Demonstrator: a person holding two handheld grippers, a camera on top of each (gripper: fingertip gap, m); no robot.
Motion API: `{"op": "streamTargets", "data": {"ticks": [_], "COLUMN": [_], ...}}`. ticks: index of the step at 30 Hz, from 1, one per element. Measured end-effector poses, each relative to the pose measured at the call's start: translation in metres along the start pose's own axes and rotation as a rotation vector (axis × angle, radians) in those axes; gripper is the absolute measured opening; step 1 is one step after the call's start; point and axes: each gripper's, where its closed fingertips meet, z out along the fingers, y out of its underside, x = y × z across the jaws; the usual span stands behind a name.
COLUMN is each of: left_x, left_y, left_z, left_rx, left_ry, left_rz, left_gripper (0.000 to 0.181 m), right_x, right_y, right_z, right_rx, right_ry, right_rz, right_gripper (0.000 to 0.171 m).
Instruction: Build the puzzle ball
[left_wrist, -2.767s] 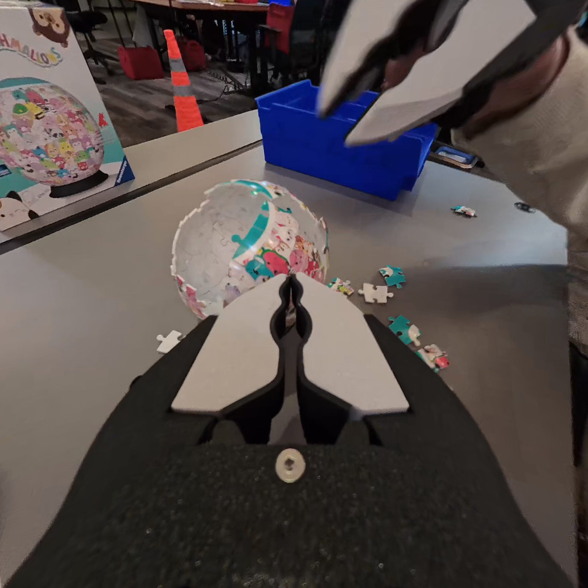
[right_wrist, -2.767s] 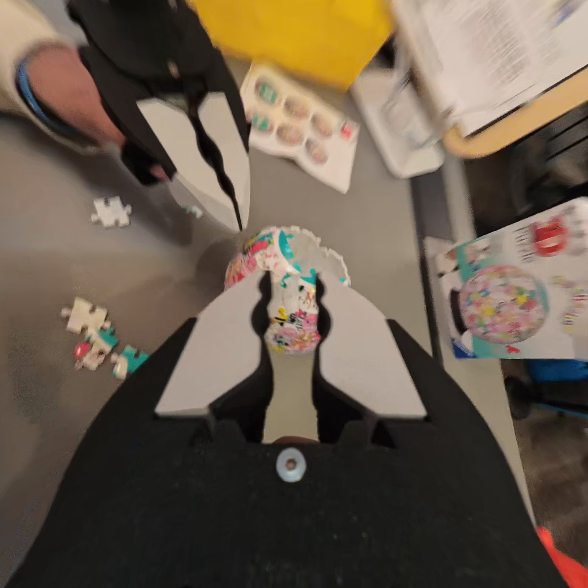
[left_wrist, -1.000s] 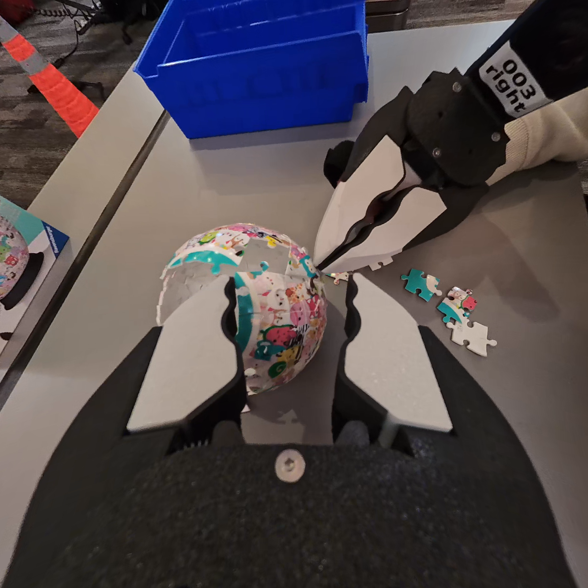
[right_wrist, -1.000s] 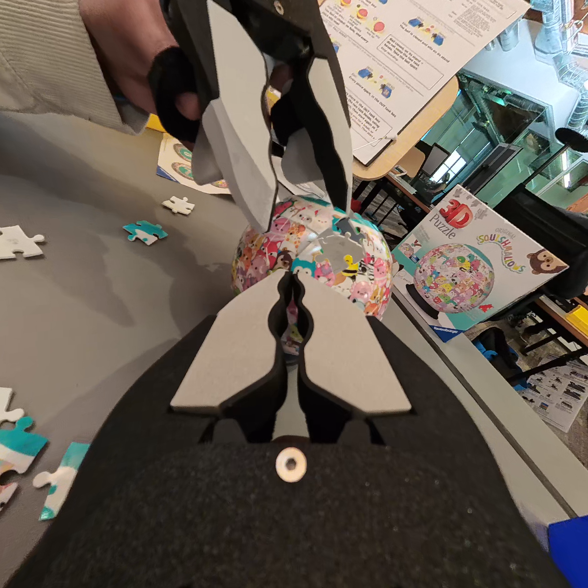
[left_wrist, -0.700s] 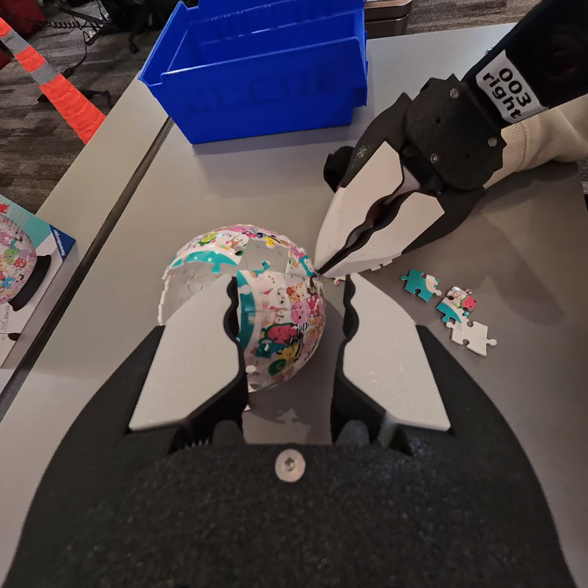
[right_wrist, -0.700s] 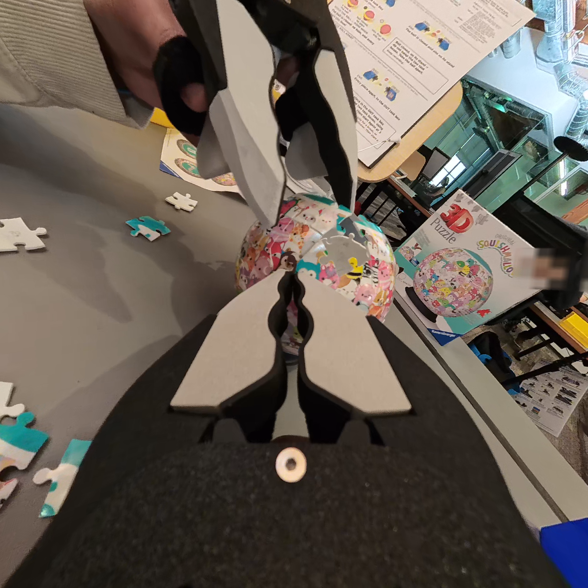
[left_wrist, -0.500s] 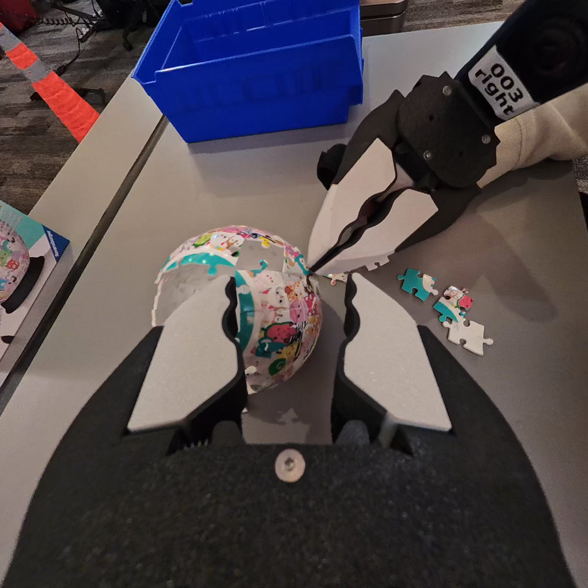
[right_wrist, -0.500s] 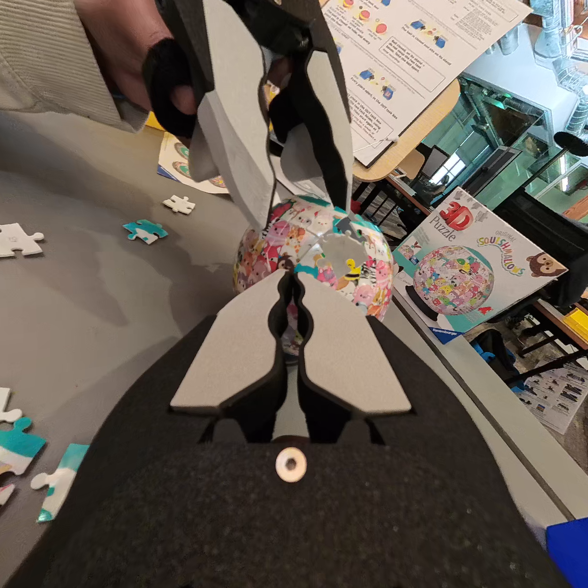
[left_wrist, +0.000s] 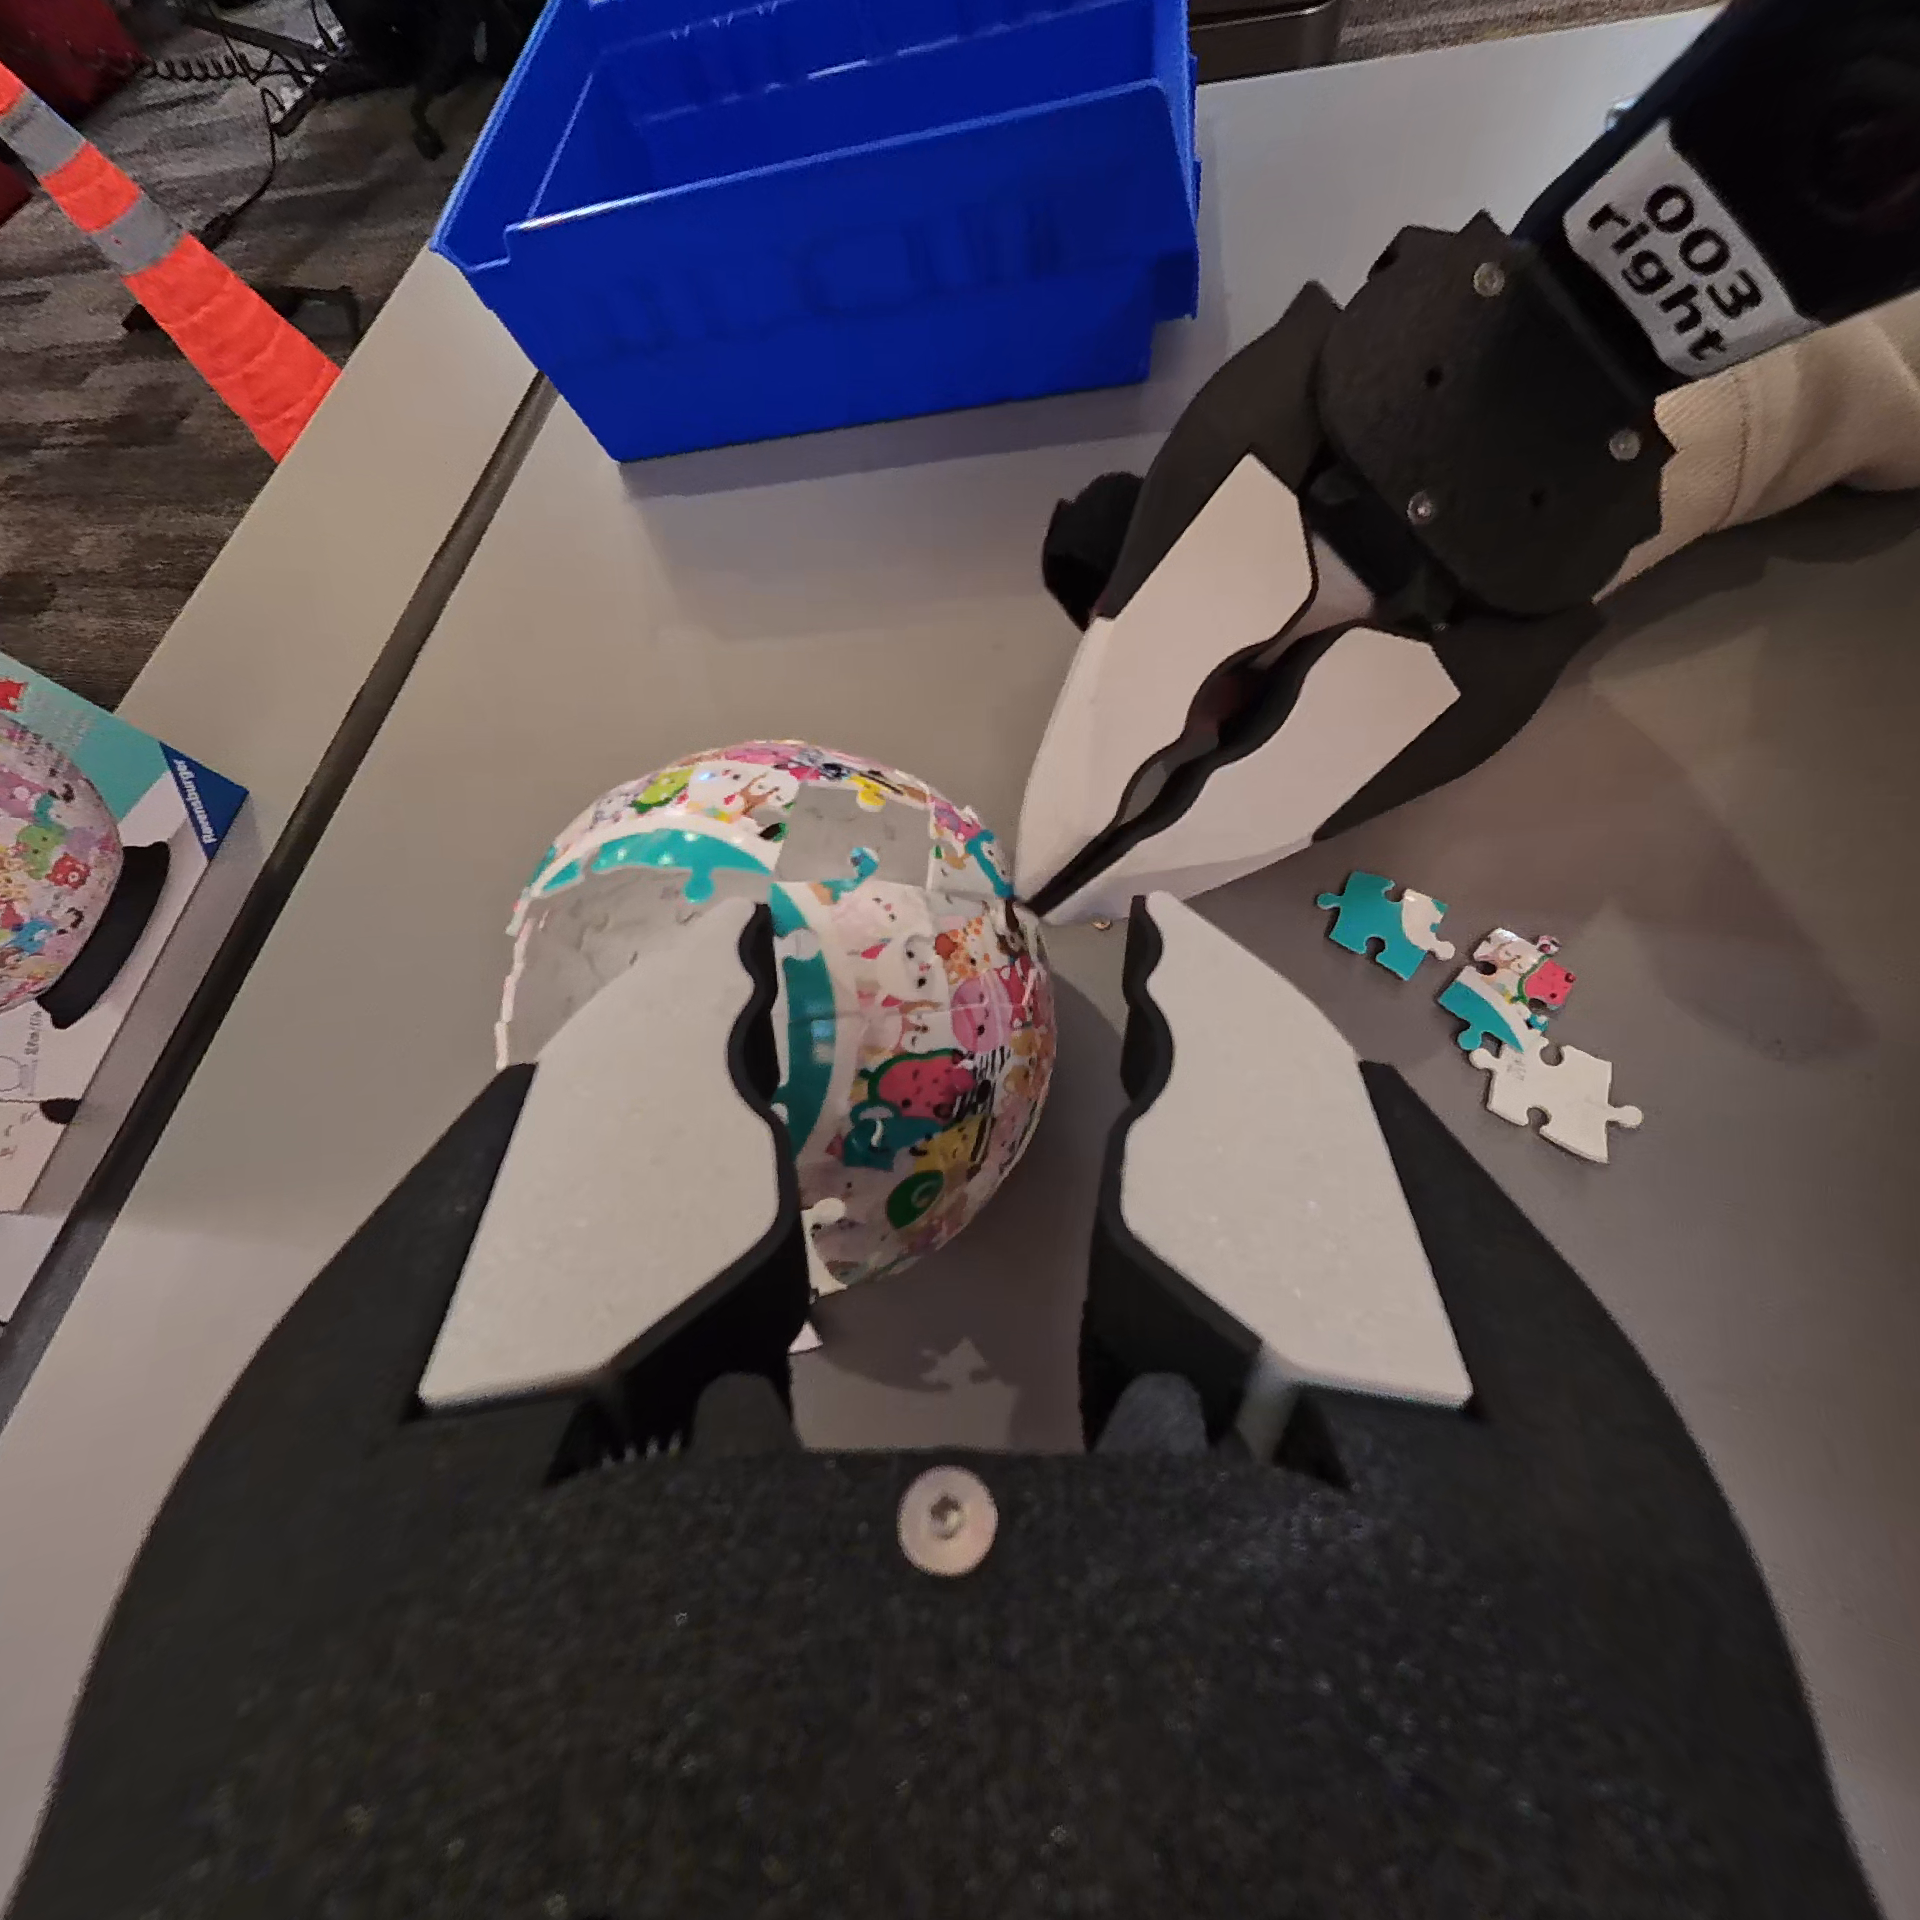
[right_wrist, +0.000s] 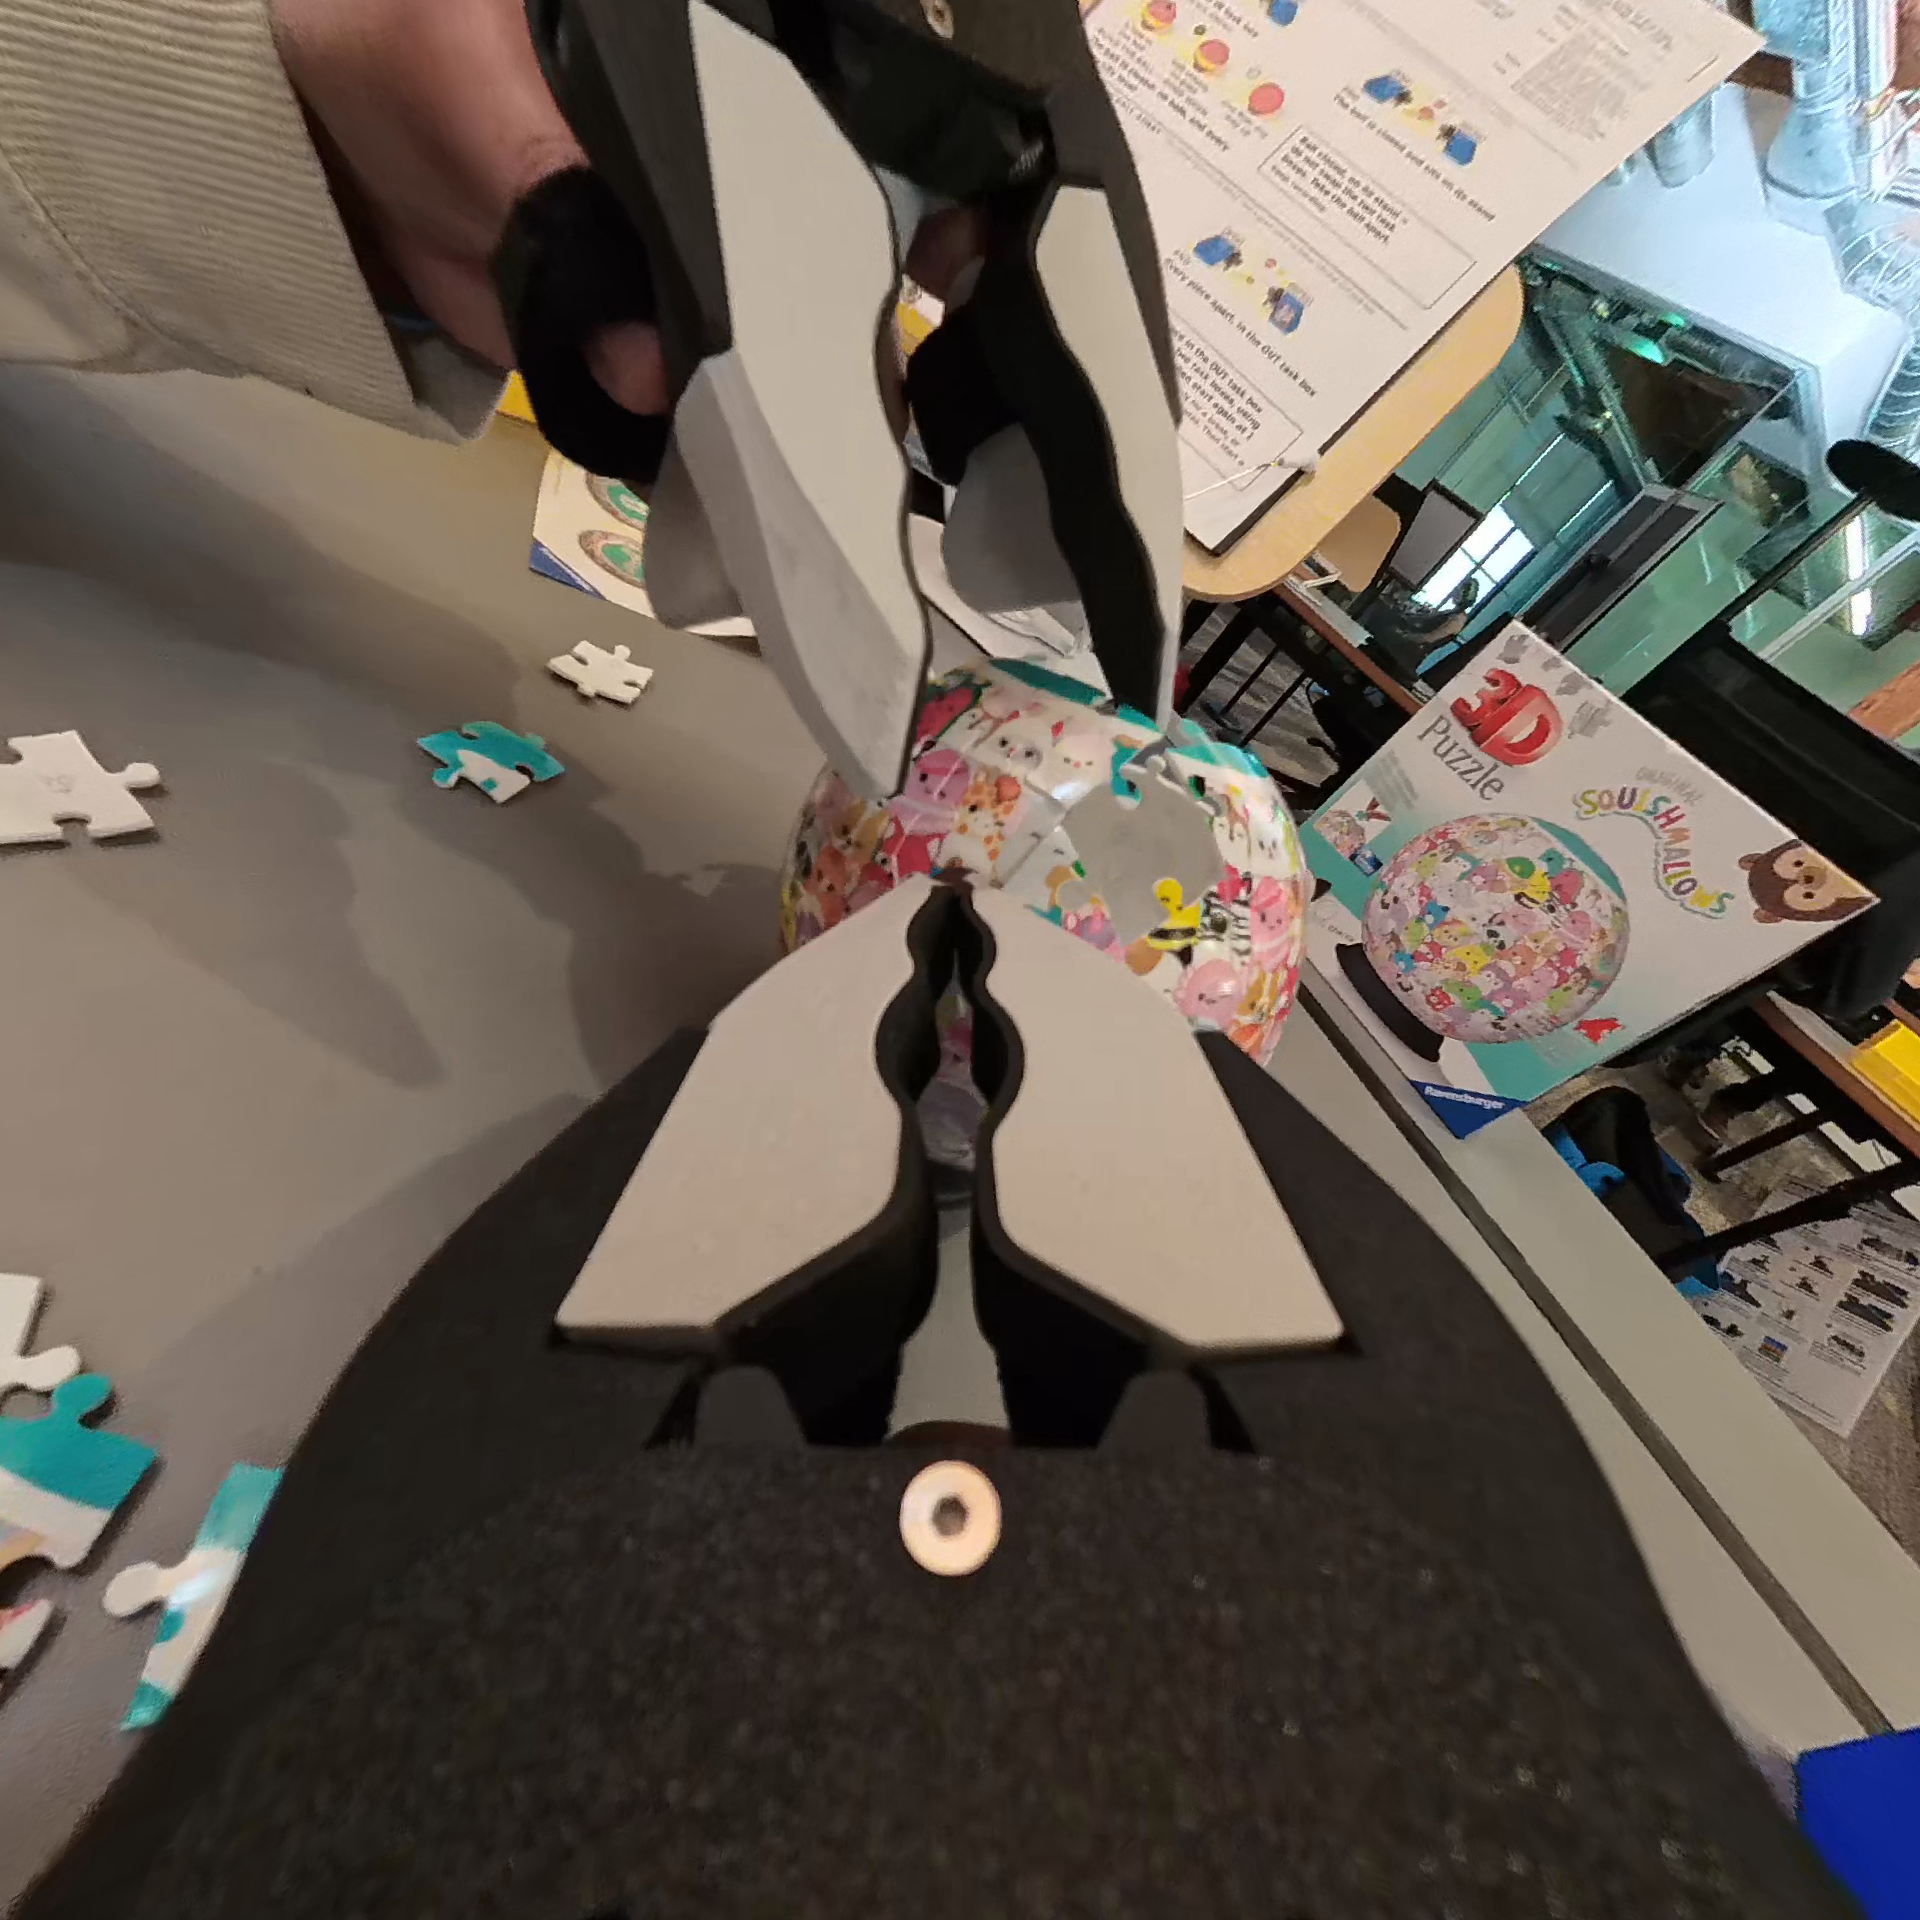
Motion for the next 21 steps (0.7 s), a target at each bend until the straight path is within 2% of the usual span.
{"op": "streamTargets", "data": {"ticks": [21], "left_x": [0.0003], "left_y": [0.0020], "left_z": [0.0022], "left_rx": [-0.011], "left_ry": [-0.007], "left_rz": [0.014], "left_gripper": [0.061], "right_x": [-0.0057], "right_y": [0.0066], "right_z": [0.0039], "right_rx": [-0.048], "right_ry": [0.010], "right_rz": [-0.069], "right_gripper": [0.000]}}
